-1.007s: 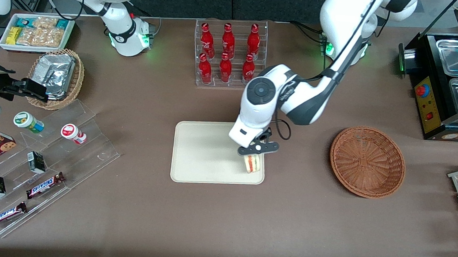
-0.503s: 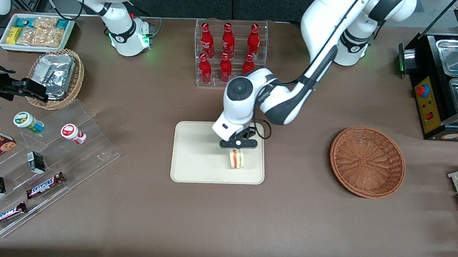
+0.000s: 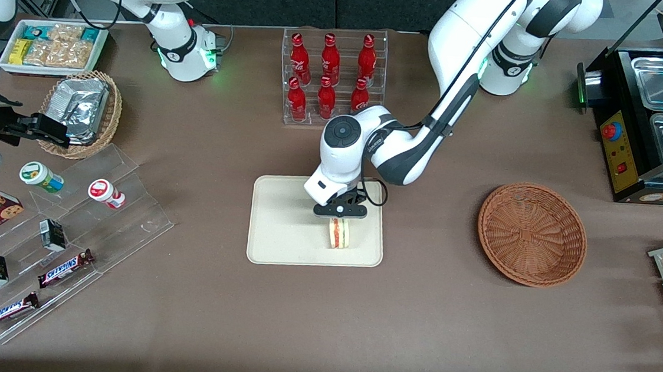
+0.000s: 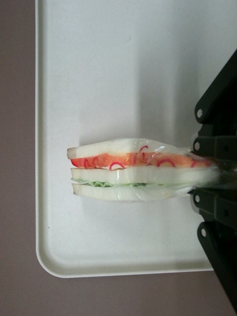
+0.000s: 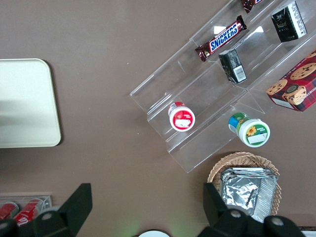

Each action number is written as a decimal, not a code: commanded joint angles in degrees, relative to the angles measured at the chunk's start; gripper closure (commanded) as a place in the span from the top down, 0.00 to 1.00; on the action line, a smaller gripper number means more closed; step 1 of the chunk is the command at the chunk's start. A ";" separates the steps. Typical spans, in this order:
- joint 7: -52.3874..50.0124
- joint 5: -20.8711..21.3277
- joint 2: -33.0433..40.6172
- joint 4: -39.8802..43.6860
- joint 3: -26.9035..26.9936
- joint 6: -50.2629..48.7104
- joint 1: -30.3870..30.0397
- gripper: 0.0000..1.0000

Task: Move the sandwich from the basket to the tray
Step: 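Lower the sandwich onto the cream tray and open the left gripper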

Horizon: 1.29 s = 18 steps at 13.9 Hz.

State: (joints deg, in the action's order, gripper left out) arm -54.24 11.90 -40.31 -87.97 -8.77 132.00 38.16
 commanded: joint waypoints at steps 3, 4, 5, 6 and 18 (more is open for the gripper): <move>0.45 1.02 -1.79 1.58 0.16 0.72 0.24 0.16; 0.45 0.93 -1.79 1.58 0.16 0.72 0.24 0.24; 0.53 0.93 -1.79 1.49 0.16 0.63 0.33 0.52; 0.36 1.02 -1.96 1.58 0.16 0.63 0.42 0.82; -1.04 -1.44 9.10 1.93 0.25 -12.89 -1.95 1.00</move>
State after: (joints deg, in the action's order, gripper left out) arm -54.75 11.51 -35.51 -84.85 -8.56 122.36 37.04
